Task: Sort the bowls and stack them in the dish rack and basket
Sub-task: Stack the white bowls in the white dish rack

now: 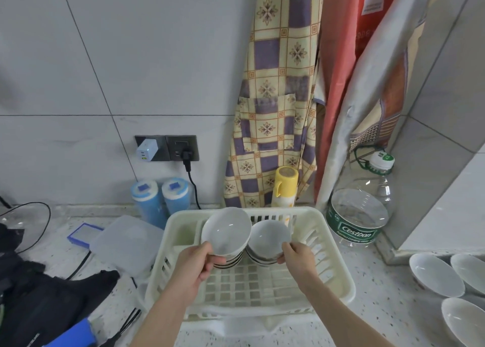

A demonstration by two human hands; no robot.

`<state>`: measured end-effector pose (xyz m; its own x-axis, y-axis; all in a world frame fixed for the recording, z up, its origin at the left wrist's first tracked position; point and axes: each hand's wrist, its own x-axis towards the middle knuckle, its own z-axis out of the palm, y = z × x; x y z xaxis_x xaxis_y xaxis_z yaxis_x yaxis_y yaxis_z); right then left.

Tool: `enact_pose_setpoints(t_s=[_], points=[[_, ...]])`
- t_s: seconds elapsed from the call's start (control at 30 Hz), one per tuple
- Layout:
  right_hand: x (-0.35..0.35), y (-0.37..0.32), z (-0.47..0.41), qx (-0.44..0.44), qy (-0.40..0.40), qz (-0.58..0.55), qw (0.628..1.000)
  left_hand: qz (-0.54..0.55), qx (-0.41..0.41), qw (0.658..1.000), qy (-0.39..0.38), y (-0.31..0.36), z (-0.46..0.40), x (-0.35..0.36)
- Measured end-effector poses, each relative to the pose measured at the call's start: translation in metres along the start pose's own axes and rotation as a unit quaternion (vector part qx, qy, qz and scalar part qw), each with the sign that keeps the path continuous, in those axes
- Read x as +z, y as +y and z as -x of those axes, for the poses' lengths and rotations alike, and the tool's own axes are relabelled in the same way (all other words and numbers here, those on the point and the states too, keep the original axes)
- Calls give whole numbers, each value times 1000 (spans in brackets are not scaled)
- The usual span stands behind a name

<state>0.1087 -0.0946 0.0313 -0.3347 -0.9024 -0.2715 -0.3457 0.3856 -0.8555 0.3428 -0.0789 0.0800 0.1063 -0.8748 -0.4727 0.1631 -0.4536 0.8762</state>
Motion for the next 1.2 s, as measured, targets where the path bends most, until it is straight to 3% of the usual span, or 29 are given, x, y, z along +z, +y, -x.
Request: enact_pose_setpoints(t_s=[0.77, 0.87, 0.97, 1.2], points=[[5, 7, -2, -14, 6, 29, 999, -108, -14, 994, -11, -2, -25, 53], [2, 7, -2, -13, 55, 7, 998, -135, -1, 991, -5, -1, -26, 61], [-3, 1, 1, -48, 96, -90, 990, -164, 10, 986, -4, 0, -27, 68], [-2, 1, 3, -71, 59, -53, 994, -215, 11, 976, -28, -1, -30, 83]])
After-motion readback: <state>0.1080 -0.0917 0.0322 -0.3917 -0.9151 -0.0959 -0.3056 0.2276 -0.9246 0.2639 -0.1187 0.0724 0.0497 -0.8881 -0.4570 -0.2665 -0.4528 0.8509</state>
